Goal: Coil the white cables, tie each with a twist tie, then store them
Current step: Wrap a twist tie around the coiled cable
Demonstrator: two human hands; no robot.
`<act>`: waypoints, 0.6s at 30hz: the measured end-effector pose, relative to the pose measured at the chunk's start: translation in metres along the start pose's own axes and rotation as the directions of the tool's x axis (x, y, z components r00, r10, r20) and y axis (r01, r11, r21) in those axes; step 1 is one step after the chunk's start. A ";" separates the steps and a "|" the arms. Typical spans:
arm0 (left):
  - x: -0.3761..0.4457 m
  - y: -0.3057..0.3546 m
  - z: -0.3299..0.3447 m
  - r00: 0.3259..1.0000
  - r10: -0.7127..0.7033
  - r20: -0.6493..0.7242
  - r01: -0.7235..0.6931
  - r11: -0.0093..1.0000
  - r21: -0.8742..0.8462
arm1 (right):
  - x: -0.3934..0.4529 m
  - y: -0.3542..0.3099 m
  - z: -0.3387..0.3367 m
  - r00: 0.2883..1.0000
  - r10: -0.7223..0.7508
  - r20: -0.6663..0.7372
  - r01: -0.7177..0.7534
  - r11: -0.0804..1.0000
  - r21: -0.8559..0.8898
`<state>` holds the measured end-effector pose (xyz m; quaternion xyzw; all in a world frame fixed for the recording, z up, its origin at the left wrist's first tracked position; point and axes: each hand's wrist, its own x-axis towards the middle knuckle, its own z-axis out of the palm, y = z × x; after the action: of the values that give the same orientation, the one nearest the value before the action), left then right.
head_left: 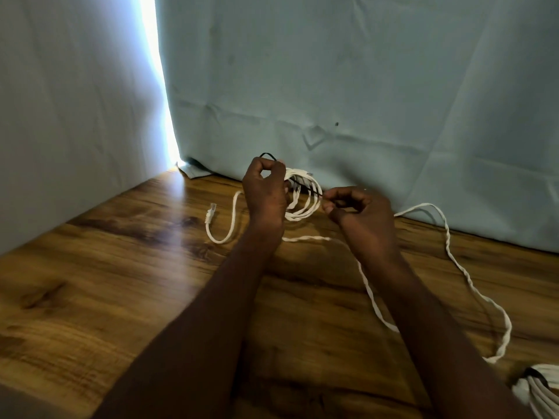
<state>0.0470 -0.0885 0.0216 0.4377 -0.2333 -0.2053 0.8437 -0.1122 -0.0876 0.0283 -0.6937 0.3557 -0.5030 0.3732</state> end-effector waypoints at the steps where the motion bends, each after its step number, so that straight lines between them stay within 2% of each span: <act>1: 0.001 0.000 -0.001 1.000 0.004 0.003 -0.004 1.000 -0.012 | 0.000 0.004 0.000 1.000 -0.005 0.005 0.005 0.999 -0.040; 6: 0.000 -0.004 0.000 1.000 -0.023 0.012 0.023 1.000 0.007 | 0.001 0.001 0.000 0.986 0.161 0.039 -0.166 0.971 0.173; 8: 0.000 -0.005 0.000 0.999 -0.052 0.014 0.052 0.999 0.004 | 0.001 0.000 0.000 0.988 0.149 0.034 -0.153 0.972 0.180; 13: -0.004 -0.009 0.004 0.990 -0.105 0.092 0.103 0.994 0.028 | -0.003 0.006 0.009 0.997 -0.066 -0.041 0.062 0.992 -0.109; 18: -0.015 -0.013 0.012 0.965 -0.115 0.235 0.110 0.993 0.033 | -0.008 0.010 0.015 0.970 -0.178 -0.164 0.126 0.950 -0.285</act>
<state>0.0266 -0.0947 0.0138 0.4310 -0.3087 -0.3013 0.7926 -0.1007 -0.0829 0.0133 -0.7135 0.4004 -0.5395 0.1990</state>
